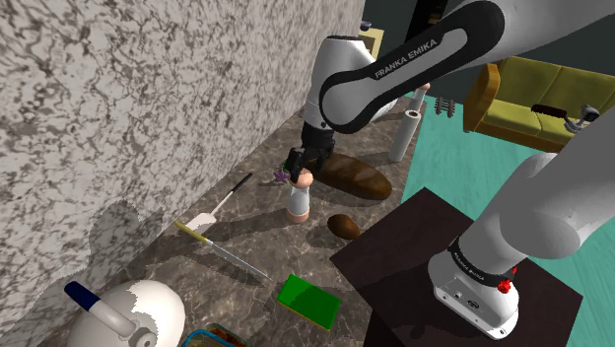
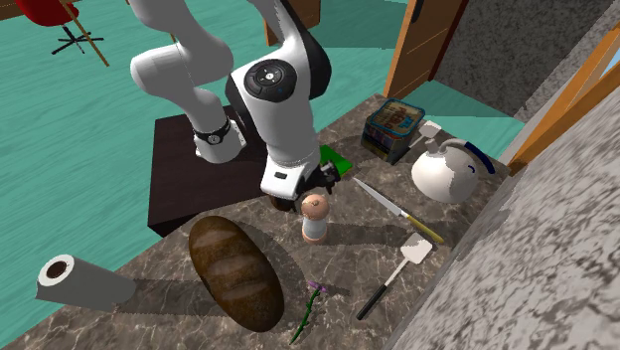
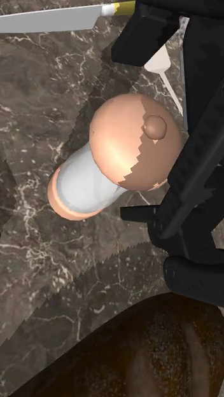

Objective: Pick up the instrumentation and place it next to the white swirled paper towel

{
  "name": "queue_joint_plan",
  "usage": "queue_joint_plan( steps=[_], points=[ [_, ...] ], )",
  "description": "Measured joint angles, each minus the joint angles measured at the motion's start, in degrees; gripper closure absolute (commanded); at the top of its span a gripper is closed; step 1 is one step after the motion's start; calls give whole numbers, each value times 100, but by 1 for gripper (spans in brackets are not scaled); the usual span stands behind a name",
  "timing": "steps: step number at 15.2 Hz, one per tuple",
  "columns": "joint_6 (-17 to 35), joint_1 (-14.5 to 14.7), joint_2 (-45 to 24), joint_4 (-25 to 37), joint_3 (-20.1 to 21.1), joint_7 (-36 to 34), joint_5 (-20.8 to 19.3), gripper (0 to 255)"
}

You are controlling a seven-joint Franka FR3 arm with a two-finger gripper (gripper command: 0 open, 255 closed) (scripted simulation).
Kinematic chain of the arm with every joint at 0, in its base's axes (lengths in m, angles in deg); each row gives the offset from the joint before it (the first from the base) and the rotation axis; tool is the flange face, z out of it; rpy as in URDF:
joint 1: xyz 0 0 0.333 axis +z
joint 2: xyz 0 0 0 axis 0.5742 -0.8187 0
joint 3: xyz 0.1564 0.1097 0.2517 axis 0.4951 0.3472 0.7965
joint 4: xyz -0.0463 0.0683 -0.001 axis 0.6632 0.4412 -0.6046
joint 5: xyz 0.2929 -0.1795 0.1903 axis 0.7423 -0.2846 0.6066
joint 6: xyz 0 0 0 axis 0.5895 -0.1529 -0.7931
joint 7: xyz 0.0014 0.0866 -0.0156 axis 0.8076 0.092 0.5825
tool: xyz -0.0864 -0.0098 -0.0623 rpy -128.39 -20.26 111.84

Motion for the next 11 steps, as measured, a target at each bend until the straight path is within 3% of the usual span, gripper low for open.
queue_joint_plan(
  steps=[10, 11],
  points=[
    [313, 26, -222, -82, 43, -3, 19, 0],
    [313, 26, -222, -82, 43, -3, 19, 255]
  ],
)
